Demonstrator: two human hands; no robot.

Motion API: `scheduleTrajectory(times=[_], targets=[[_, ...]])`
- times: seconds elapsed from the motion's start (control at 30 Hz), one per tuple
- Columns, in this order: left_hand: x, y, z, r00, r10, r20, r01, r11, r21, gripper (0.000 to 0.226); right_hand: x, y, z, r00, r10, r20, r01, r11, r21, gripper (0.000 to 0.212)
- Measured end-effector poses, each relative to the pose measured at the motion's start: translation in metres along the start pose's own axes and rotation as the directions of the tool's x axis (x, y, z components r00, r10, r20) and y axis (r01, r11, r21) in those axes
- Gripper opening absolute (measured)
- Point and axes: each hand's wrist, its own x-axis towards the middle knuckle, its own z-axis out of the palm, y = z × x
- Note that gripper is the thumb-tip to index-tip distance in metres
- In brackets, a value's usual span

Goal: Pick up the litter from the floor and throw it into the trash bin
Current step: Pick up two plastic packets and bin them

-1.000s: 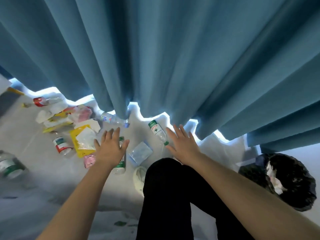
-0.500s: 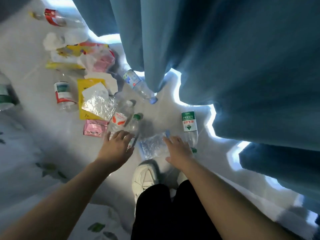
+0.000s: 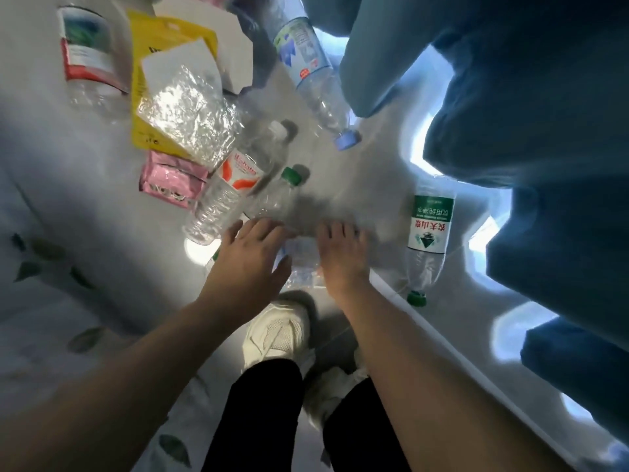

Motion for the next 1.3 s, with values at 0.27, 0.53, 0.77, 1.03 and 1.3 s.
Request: scheduleTrajectory(times=[0.27,0.53,0.77,1.03,1.3], targets=[[-0.028,-0.012,-0.020,0.982,-0.186,0.044,0.189,0.980,-0.056,0.025,-0.014,0.019,-0.034,0.953,0.117,0.279,-0.232,0.875,0.425,0.012],[-0.070,0.026,-0.095,0.900,-0.394,0.185,0.415,0.906,-0.086,0.024,-0.083,0.057,-0.142,0.877,0.207,0.433,-0.471,0.543,0.695,0.040],[-0.097,0.054,-0.195,0.847,-0.487,0.215,0.510,0.857,-0.068,0.021,-0.121,0.072,-0.282,0.876,0.144,0.460,-0.449,0.593,0.669,0.037],[0.003,-0.027,-0.200,0.745,-0.638,0.193,0.657,0.752,-0.049,0.029,-0.050,0.042,-0.284,0.898,0.116,0.425,-0.389,0.661,0.642,0.033],[0.119,-0.135,-0.139,0.747,-0.663,0.056,0.664,0.747,-0.007,0.079,0.034,-0.018,-0.193,0.914,0.120,0.387,-0.387,0.545,0.744,0.034]])
